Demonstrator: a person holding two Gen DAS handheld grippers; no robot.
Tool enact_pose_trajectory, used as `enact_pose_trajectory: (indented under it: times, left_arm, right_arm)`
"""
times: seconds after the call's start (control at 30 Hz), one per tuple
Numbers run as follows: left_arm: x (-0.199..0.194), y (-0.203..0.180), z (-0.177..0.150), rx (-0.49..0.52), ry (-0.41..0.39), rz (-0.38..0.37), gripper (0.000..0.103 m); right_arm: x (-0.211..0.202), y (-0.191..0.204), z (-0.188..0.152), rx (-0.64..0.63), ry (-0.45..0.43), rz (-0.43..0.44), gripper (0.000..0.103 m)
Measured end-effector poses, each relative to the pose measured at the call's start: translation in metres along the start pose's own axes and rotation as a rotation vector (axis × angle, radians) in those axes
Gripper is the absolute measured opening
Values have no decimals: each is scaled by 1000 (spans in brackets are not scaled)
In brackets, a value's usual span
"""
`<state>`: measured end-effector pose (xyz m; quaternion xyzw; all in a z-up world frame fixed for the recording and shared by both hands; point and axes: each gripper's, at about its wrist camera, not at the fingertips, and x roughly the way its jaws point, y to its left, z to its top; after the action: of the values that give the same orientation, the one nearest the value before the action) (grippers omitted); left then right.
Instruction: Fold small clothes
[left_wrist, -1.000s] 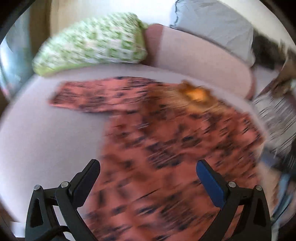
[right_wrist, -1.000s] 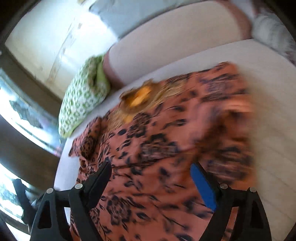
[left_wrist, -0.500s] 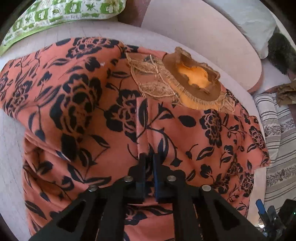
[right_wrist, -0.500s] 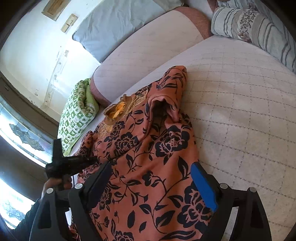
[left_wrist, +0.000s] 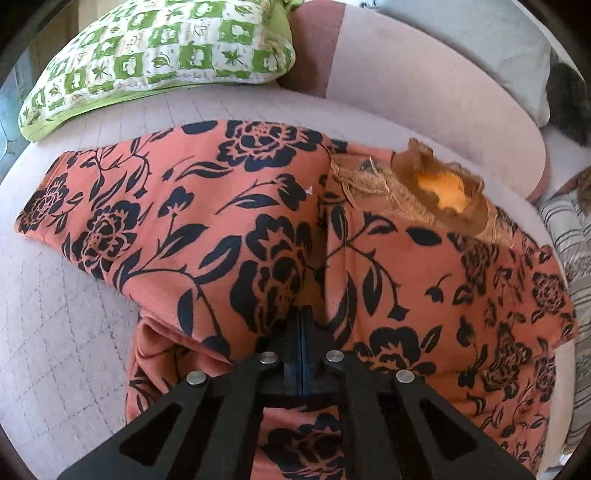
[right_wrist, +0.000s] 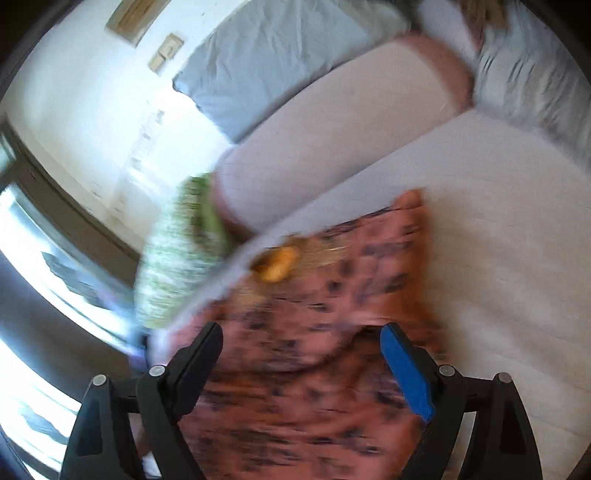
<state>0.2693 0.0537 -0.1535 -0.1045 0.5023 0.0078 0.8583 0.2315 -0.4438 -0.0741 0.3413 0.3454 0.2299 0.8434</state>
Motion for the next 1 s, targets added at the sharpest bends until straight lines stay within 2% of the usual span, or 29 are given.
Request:
enact_pose_trajectory:
  times: [0.07, 0.1, 0.13, 0.27, 0.33, 0.4, 0.43, 0.47, 0.5, 0.53, 0.57, 0.6, 0.63, 0.7, 0.73, 0.77, 0.8, 0.83, 0.87, 0.9, 0.93, 0.97, 1.0]
  left_arm:
    - [-8, 2, 8, -2, -30, -2, 0]
    - [-12, 3, 11, 0, -48, 0, 0]
    - [-14, 4, 14, -1, -54, -3, 0]
    - [-20, 3, 13, 12, -69, -16, 0]
    - [-31, 0, 12, 14, -84, -48, 1]
    - [-36, -9, 9, 23, -84, -68, 13]
    - [-34, -15, 7, 37, -76, -64, 38]
    - [-29, -23, 4, 73, -75, -38, 47]
    - [-20, -29, 0, 104, -66, -15, 43]
    - [-9, -33, -2, 133, -20, 6, 4]
    - [0, -32, -4, 134, 23, 1, 4]
    - [-2, -30, -5, 125, 1, -5, 4]
    - [-3, -30, -4, 127, -7, -5, 4]
    - [-4, -30, -5, 140, -5, 8, 4]
    - [-3, -31, -6, 152, -3, 17, 5]
    - [-3, -34, -7, 171, -7, 28, 5]
    - [-4, -35, -7, 179, -12, 31, 5]
    - [-3, -37, -7, 184, -15, 33, 5]
    - [-3, -36, -7, 183, -16, 32, 6]
    - [-3, -36, -7, 179, -19, 29, 6]
    - [-3, -35, -7, 179, -21, 26, 6]
    - [0, -34, -5, 181, -22, 27, 6]
    - [-1, -34, -6, 183, -23, 28, 6]
  right_arm:
    - [17, -8, -4, 107, 70, 147, 89]
    - [24, -15, -11, 157, 83, 164, 89]
    - [28, -27, -18, 217, 70, 168, 89]
    - [31, -86, -33, 534, -86, 172, 89]
    - [42, -100, -33, 638, -86, 163, 89]
    - [49, -102, -29, 665, -113, 166, 89]
    - [49, -103, -27, 677, -135, 166, 89]
    - [49, -106, -25, 701, -163, 168, 89]
    - [48, -110, -24, 734, -194, 149, 89]
    - [45, -115, -24, 762, -234, 116, 84]
    - [42, -120, -23, 778, -266, 95, 60]
    - [38, -124, -21, 777, -282, 74, 44]
    - [34, -124, -17, 748, -279, 17, 29]
    - [22, -119, -10, 623, -284, -163, 29]
    - [22, -123, -7, 574, -242, -216, 27]
    - [31, -126, -9, 560, -171, -244, 28]
    - [32, -127, -13, 542, -143, -241, 29]
    - [27, -123, -14, 511, -156, -245, 29]
    - [20, -116, -12, 468, -162, -254, 36]
    - [17, -111, -10, 451, -158, -256, 48]
    - [13, -103, -9, 435, -147, -275, 74]
    - [7, -95, -7, 417, -161, -285, 75]
    - [-2, -86, -2, 396, -180, -258, 75]
